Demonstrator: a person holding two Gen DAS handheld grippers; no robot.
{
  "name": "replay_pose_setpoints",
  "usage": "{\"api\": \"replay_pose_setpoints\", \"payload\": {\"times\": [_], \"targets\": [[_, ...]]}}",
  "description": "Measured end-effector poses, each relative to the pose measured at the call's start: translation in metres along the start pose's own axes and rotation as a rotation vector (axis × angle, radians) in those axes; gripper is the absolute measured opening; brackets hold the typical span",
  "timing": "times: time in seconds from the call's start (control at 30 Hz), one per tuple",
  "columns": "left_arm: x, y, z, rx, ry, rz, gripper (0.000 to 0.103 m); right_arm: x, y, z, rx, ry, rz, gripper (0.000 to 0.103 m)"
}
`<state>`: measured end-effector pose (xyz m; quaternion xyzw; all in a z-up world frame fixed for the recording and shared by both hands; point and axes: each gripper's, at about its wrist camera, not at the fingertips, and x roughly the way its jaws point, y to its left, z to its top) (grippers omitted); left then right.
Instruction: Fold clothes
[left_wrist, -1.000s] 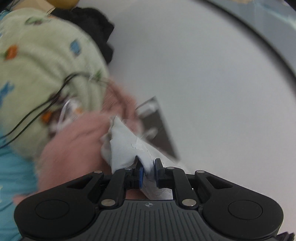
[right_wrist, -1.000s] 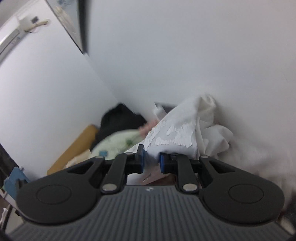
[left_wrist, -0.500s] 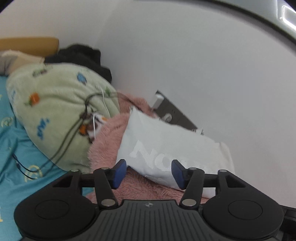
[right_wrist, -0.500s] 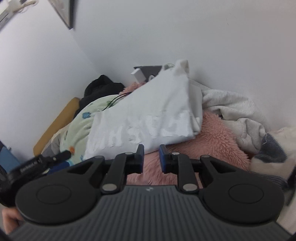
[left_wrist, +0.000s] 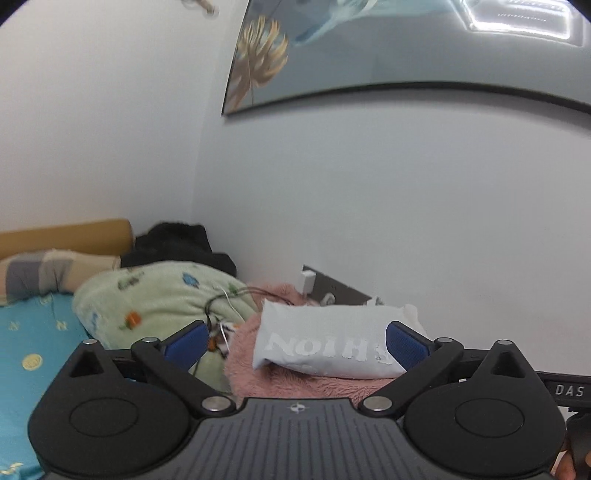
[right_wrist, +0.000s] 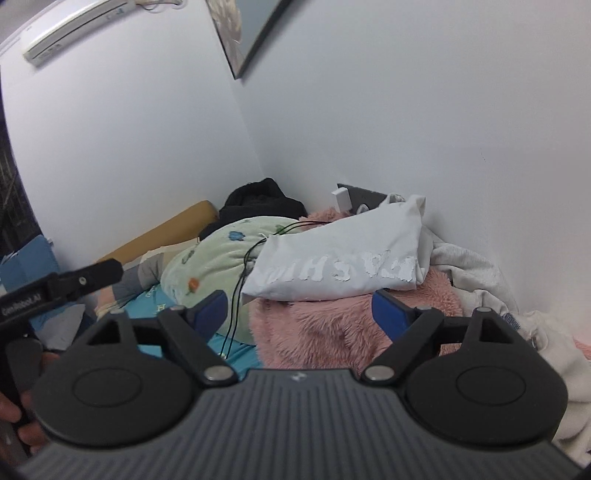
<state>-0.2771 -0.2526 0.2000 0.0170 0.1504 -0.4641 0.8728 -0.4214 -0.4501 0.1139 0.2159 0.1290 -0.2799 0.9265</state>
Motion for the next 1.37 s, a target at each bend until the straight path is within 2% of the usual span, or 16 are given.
{"api": "replay_pose_setpoints", "payload": {"times": [0.1,0.17,0.23,0.4,0.6,1.1,1.37], "targets": [[-0.03,-0.006,-0.011,0.017,-0.051,0.013,0.103,-0.016,0.009,-0.01,-0.053,-0.051,-0.013,0.087],[-0.046,-0.005,-0.024,-0.013,-0.075,-0.002,0.103,-0.026,0.014,-0.018,-0.078,-0.081,-0.019,0.086],[-0.056,0.0,-0.039,-0.044,-0.083,-0.02,0.103,-0.035,0.017,-0.027,-0.094,-0.105,-0.029,0.087],[-0.064,0.006,-0.062,-0.027,-0.075,0.021,0.103,-0.047,0.022,-0.044,-0.142,-0.143,-0.057,0.086],[-0.072,0.008,-0.065,-0.027,-0.08,0.047,0.103,-0.057,0.032,-0.047,-0.192,-0.184,-0.08,0.086],[-0.082,-0.006,-0.065,0.023,-0.093,0.06,0.103,-0.056,0.036,-0.05,-0.207,-0.179,-0.09,0.086],[-0.083,0.005,-0.067,-0.005,-0.093,0.07,0.103,-0.054,0.033,-0.052,-0.217,-0.171,-0.1,0.086]]}}
